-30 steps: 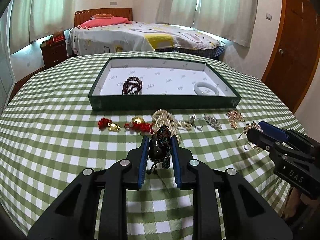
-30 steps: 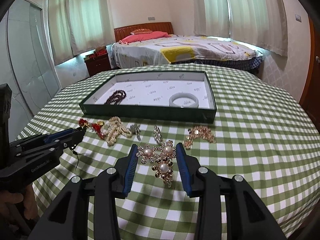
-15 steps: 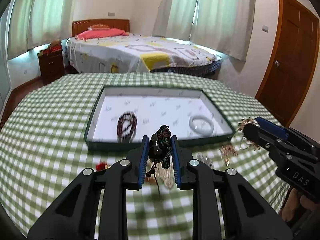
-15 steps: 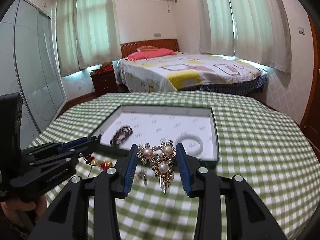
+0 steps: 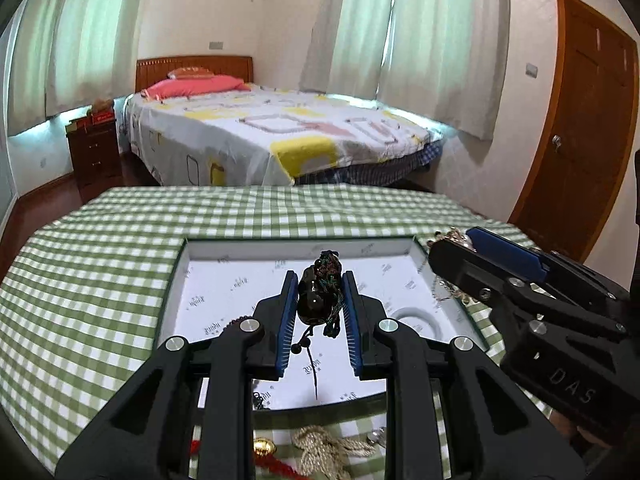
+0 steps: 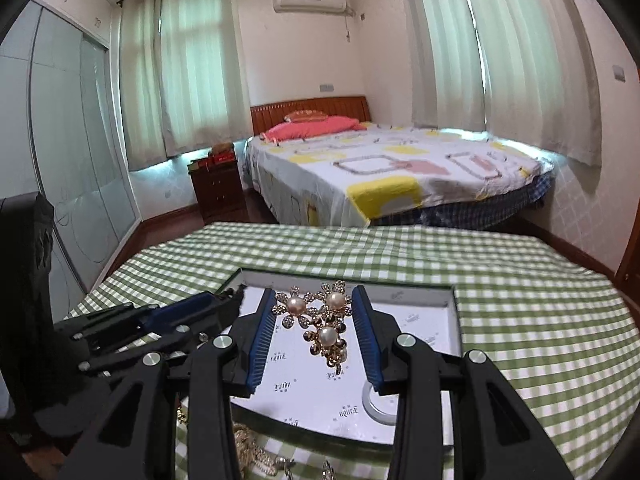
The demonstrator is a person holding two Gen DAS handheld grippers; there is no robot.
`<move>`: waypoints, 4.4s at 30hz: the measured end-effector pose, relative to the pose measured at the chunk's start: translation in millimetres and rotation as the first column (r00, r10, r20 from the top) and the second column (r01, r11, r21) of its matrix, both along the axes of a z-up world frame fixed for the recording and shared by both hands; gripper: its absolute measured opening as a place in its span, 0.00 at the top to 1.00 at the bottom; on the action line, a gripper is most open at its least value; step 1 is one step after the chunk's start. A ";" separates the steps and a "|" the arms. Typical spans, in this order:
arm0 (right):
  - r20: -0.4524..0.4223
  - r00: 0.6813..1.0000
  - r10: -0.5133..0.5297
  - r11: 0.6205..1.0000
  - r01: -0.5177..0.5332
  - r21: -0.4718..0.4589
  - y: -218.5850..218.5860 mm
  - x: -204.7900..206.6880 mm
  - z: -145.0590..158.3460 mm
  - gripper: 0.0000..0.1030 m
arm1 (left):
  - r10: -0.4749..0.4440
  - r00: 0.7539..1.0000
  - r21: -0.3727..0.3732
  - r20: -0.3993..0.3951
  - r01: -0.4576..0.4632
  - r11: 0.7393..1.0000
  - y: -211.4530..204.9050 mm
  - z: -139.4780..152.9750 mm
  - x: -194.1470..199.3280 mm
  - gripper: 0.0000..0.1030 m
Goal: Organize jewelry
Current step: 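Carry the black piece and pearl brooch into the tray and release both, then grasp the red tassel charm with the left tool while the right tool grasps the silver rhinestone pin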
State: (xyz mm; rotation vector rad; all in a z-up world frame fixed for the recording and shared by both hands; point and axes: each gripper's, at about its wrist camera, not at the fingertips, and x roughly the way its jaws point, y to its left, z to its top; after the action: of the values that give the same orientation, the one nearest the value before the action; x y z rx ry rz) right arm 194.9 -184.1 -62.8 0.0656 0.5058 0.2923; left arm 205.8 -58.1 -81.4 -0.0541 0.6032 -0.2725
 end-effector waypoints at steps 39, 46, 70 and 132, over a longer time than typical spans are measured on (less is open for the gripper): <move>-0.257 0.966 0.010 1.000 -0.015 -0.016 -10.8 48.7 -84.9 0.51 | -0.006 0.958 -0.042 -0.287 -0.006 0.999 8.1 -91.0 49.2 0.52; -0.233 0.972 -0.013 1.000 0.008 -0.020 -18.2 36.0 -75.1 0.51 | -0.011 0.971 -0.027 -0.237 0.004 1.000 5.3 -74.0 37.2 0.45; -0.164 0.985 -0.060 0.998 0.055 -0.038 -29.4 -37.4 -45.0 0.51 | 0.048 0.992 0.001 -0.113 -0.048 0.999 32.9 -33.4 -48.2 0.43; -0.295 0.953 -0.065 0.997 0.053 -0.050 -34.2 -68.3 -101.7 0.51 | 0.156 0.965 0.107 -0.211 -0.136 0.985 81.9 -91.9 -67.3 0.89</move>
State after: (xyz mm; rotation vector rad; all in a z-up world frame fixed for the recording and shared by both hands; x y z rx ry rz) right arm 126.6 -218.3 -164.5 0.0848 0.8068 0.2141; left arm 138.5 23.8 -173.3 -0.0400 0.8261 -0.0952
